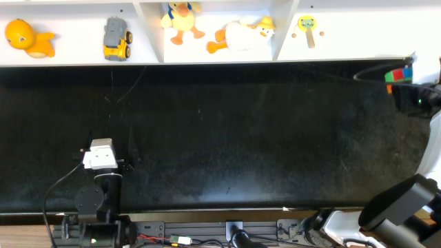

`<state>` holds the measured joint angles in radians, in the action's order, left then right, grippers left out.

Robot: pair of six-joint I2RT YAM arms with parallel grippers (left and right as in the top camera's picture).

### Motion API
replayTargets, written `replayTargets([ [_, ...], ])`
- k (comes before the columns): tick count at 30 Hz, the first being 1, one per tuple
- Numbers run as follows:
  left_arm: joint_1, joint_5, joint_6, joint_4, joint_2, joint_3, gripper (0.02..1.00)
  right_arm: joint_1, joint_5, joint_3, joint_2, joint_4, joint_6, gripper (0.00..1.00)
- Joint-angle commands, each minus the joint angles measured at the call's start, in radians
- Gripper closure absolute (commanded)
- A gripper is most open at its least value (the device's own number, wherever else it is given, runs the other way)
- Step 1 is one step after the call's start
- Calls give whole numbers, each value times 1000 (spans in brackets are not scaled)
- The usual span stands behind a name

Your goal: Store Toys

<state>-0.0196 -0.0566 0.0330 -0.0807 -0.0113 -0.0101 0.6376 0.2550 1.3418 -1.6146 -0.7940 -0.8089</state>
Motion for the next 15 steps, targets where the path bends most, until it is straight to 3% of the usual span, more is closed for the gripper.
replayTargets([
  [1, 2, 2, 15, -1, 8, 2, 20, -36, 17, 106, -2, -12, 41, 669],
  [15, 2, 2, 16, -1, 8, 2, 20, -140, 14, 395, -259, -69, 110, 678],
])
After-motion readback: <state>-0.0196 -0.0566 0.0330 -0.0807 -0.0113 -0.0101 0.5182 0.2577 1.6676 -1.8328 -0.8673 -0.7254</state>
